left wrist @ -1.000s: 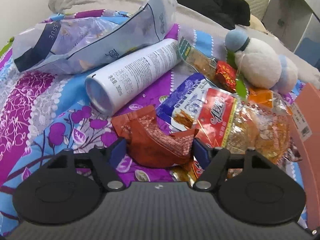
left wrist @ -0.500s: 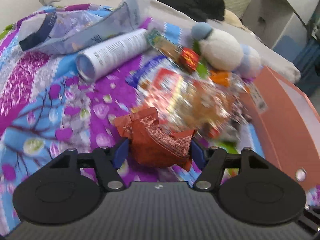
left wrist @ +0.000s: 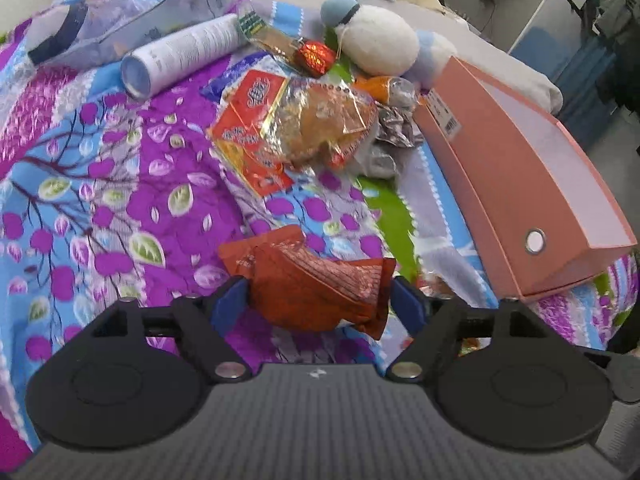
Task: Organize snacks
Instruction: 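Close the left tool on the red-orange snack bag and lift it, then grasp the chocolate-wafer packet with the right tool while the left tool holds the red bag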
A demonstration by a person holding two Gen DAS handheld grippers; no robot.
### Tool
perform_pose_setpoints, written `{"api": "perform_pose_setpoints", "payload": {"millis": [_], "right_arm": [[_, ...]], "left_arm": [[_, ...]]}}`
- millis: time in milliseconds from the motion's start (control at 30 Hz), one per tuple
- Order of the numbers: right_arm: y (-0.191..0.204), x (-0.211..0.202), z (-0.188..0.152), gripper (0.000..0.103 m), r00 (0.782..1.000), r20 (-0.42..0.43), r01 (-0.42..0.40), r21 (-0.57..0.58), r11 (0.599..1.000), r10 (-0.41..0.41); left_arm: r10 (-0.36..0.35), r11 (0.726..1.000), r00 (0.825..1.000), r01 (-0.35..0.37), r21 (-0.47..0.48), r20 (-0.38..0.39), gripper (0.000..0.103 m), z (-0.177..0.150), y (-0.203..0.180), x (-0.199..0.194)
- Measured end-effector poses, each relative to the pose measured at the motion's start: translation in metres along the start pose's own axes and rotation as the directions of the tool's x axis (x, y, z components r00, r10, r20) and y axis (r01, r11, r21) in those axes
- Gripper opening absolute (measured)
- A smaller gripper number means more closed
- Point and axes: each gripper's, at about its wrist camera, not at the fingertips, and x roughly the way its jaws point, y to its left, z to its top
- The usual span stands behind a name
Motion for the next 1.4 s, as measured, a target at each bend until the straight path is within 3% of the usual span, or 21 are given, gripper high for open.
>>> {"api": "perform_pose_setpoints", "payload": {"millis": [33,100,300,500,667,833,933,1133,1267,1333,1400], "right_arm": [[0.0,-0.002,-0.001,0.037,1.0,0.0,-0.012,0.025,1.0,0.012],[-0.002,-0.009,-0.003,0.073,0.999,0.021,-0.044,0.091,0.995,0.043],[-0.006,-0.014,-0.006,0.085,0.994,0.051,-0.108,0.283,0.953,0.097],[-0.024,0.002,-0.004,0.085,0.999,0.037,-0.037,0.486,0.873,0.021],[-0.041,0.012,-0.004,0.085,0.999,0.038,-0.011,0.605,0.796,-0.015],[-0.042,0.03,-0.008,0.085,0.999,-0.006,0.029,0.633,0.774,-0.033],[-0.04,0.043,-0.009,0.085,0.999,-0.039,0.046,0.616,0.786,-0.028],[-0.022,0.055,0.002,0.087,0.998,-0.063,0.046,0.489,0.871,-0.018],[-0.017,0.063,0.01,0.084,0.998,-0.062,0.021,0.438,0.899,0.007],[-0.018,0.063,0.013,0.068,0.998,-0.058,0.014,0.426,0.905,0.011],[-0.022,0.058,0.014,0.04,0.999,-0.053,0.029,0.424,0.905,-0.007]], "left_arm": [[-0.011,1.0,1.0,0.011,-0.021,-0.012,0.086,-0.002,0.002,0.0],[-0.034,0.997,0.999,0.032,-0.076,-0.027,0.091,-0.006,0.007,-0.002],[-0.07,0.971,0.997,0.062,-0.233,-0.027,0.094,-0.019,0.021,-0.003],[-0.077,0.922,0.997,0.073,-0.381,0.004,0.094,-0.024,0.037,-0.008],[-0.068,0.915,0.998,0.065,-0.397,0.008,0.093,-0.024,0.038,-0.006],[-0.061,0.904,0.998,0.06,-0.424,0.013,0.084,-0.027,0.037,0.001],[-0.043,0.906,0.999,0.045,-0.421,0.014,0.082,-0.027,0.034,0.004],[0.004,0.922,1.0,0.003,-0.386,0.018,0.068,-0.023,0.028,0.008],[0.025,0.935,0.999,-0.017,-0.354,0.02,0.064,-0.02,0.025,0.012],[0.031,0.944,0.999,-0.022,-0.329,0.023,0.061,-0.018,0.021,0.01],[0.025,0.947,0.999,-0.015,-0.32,0.026,0.06,-0.017,0.019,0.007]]}}
